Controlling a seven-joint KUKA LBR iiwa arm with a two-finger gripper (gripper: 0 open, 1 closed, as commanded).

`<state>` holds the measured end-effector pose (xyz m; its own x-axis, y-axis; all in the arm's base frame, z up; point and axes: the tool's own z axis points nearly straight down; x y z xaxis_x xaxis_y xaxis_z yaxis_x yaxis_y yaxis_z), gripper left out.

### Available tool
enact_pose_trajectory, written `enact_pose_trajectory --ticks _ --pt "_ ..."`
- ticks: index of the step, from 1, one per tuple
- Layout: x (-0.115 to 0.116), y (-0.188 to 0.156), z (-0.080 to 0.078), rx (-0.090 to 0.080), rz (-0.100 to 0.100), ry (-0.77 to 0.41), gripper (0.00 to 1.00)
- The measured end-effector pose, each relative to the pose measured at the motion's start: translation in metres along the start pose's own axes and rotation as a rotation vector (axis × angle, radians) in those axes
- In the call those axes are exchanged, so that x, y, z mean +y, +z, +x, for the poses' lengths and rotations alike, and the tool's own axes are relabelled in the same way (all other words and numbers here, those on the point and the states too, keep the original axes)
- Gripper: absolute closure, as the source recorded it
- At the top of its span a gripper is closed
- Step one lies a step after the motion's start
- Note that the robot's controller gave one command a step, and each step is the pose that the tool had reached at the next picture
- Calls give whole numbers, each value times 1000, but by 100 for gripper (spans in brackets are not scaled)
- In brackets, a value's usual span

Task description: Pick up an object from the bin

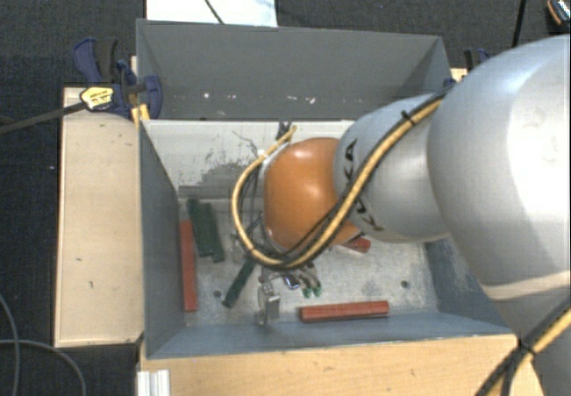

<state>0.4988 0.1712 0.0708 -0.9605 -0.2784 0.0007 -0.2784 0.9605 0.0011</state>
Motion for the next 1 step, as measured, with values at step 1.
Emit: enact_pose_trajectory --ticks 1 --pt "0 0 -1 -1 0 7 100"
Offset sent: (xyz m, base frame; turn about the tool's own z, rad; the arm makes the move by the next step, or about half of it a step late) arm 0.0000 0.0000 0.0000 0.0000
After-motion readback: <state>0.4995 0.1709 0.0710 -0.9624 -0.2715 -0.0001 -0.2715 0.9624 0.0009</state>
